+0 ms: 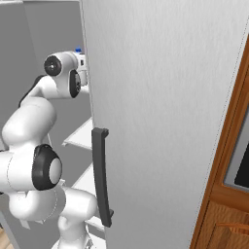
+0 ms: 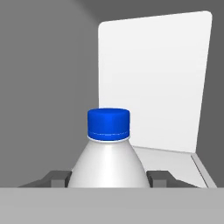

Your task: Take the bottled waters from the counter and place them in the freezer to freeze. Close the freezer door after placing the bottles.

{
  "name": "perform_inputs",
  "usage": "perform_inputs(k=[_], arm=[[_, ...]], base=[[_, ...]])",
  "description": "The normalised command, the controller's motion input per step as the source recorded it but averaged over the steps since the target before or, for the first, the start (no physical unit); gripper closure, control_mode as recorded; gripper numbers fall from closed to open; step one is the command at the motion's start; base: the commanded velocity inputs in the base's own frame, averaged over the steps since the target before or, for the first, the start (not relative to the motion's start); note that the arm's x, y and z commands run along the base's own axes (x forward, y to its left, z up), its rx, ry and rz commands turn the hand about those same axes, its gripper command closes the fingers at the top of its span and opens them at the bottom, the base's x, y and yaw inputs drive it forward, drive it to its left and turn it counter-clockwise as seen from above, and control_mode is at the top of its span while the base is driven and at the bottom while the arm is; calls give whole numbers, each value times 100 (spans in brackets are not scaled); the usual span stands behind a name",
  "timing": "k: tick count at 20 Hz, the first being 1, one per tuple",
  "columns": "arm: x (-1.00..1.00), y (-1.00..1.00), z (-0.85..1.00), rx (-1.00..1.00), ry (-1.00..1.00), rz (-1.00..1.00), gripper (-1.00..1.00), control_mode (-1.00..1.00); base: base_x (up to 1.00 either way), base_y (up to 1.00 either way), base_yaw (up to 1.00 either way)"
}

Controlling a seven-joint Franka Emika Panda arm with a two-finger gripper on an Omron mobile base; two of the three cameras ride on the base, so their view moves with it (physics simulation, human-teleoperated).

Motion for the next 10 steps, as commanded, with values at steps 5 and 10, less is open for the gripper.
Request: perform_inputs(k=[5, 10], arm=[[12, -3, -24, -2, 0, 0, 100, -100], [20, -7, -6, 1, 0, 0, 100, -100]], base=[[0, 0, 0], [0, 0, 0]])
